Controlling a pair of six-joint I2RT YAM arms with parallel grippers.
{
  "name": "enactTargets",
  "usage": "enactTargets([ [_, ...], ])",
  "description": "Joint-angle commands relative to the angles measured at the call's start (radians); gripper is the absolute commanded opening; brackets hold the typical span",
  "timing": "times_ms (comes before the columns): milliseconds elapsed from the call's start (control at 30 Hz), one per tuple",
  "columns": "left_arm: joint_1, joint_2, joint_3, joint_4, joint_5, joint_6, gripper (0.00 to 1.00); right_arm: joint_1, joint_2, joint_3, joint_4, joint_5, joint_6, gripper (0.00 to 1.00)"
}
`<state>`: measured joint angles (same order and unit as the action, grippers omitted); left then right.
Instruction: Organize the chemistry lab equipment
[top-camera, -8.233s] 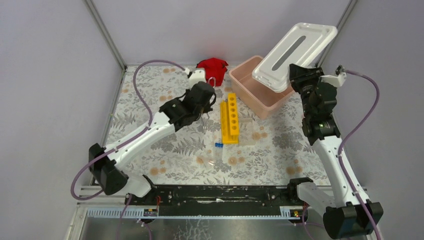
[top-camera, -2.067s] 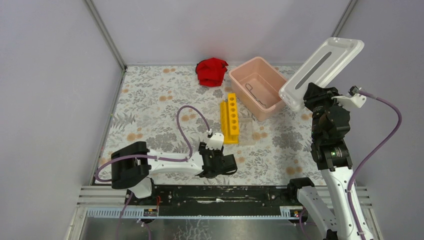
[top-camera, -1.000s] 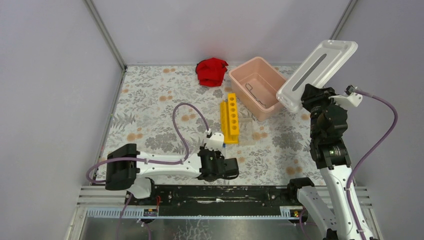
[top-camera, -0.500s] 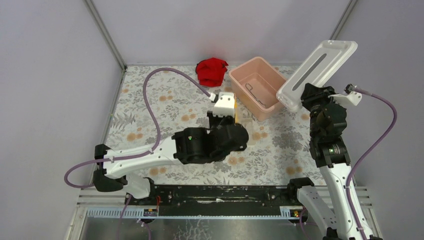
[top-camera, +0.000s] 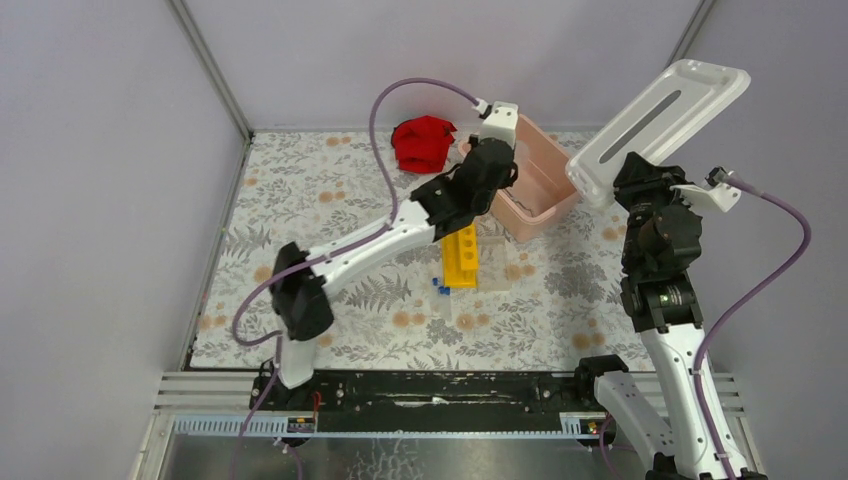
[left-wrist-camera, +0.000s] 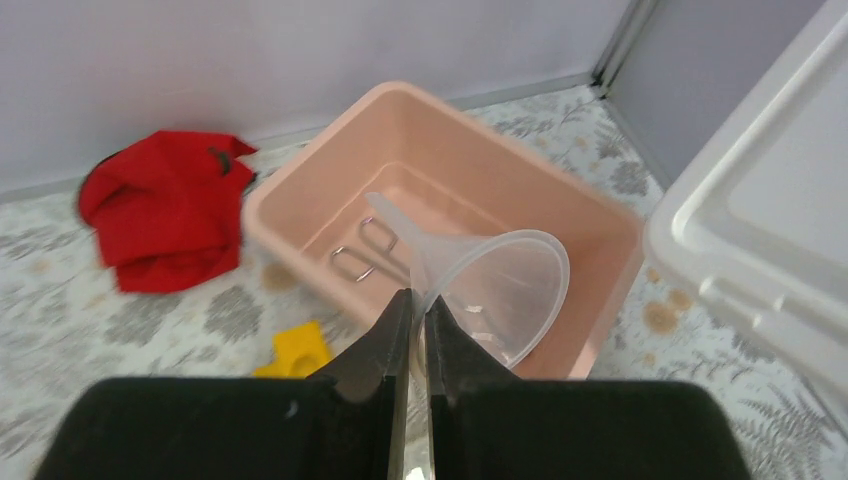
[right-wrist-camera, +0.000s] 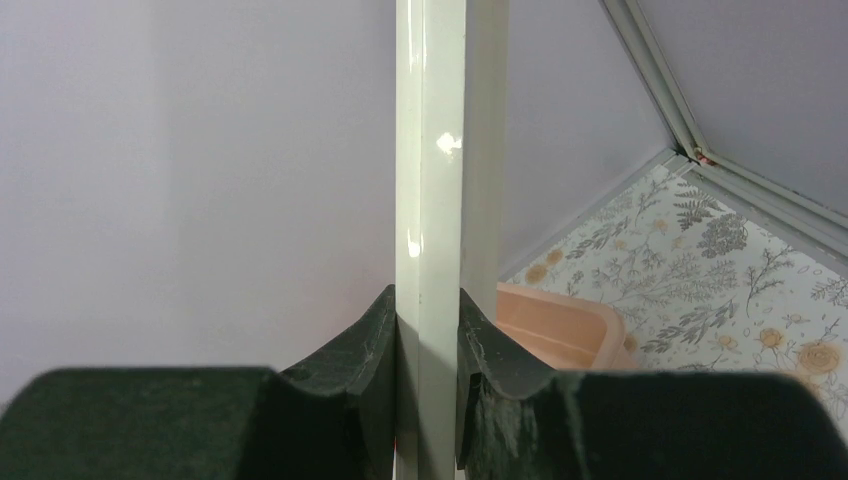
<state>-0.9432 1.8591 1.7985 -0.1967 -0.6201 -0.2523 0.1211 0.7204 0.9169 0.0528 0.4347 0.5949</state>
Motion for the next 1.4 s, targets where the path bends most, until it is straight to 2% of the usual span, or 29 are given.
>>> enactTargets([
  [0, 0.058, 0.157, 0.227, 0.06, 0.165, 0.024, 0.03, -0.003, 0.004, 0.02, 0.135, 0.059, -0.018, 0.0],
  [200, 0.093, 0.374, 0.391, 0.046, 0.192, -0.015, 0.03, -0.003, 0.031, -0.004, 0.178, 0.061, -0.021, 0.0],
  [467, 0.131, 0.525, 0.388, 0.097, 0.229, -0.094, 0.03, -0.003, 0.061, -0.041, 0.235, 0.06, -0.003, 0.0],
  [700, 0.139, 0.607, 0.443, 0.11, 0.241, -0.087, 0.13, -0.003, 0.078, -0.057, 0.26, 0.054, 0.007, 0.0],
  [767, 0.142, 0.615, 0.437, 0.114, 0.245, -0.091, 0.18, -0.003, 0.082, -0.062, 0.261, 0.048, 0.013, 0.0],
  [833, 0.141, 0.61, 0.413, 0.131, 0.244, -0.094, 0.28, -0.003, 0.087, -0.066, 0.264, 0.044, 0.018, 0.0],
  [1033, 0.142, 0.59, 0.384, 0.169, 0.244, -0.097, 0.64, -0.003, 0.093, -0.07, 0.271, 0.033, 0.019, 0.0],
  [1167, 0.141, 0.551, 0.381, 0.185, 0.242, -0.097, 0.72, -0.003, 0.091, -0.067, 0.279, 0.02, 0.005, 0.0],
  [1267, 0.141, 0.49, 0.357, 0.194, 0.229, -0.089, 0.74, -0.003, 0.08, -0.072, 0.29, 0.005, 0.011, 0.0],
  [1367, 0.141, 0.393, 0.272, 0.262, 0.2, -0.077, 0.75, -0.003, 0.074, -0.087, 0.315, -0.014, 0.035, 0.0],
])
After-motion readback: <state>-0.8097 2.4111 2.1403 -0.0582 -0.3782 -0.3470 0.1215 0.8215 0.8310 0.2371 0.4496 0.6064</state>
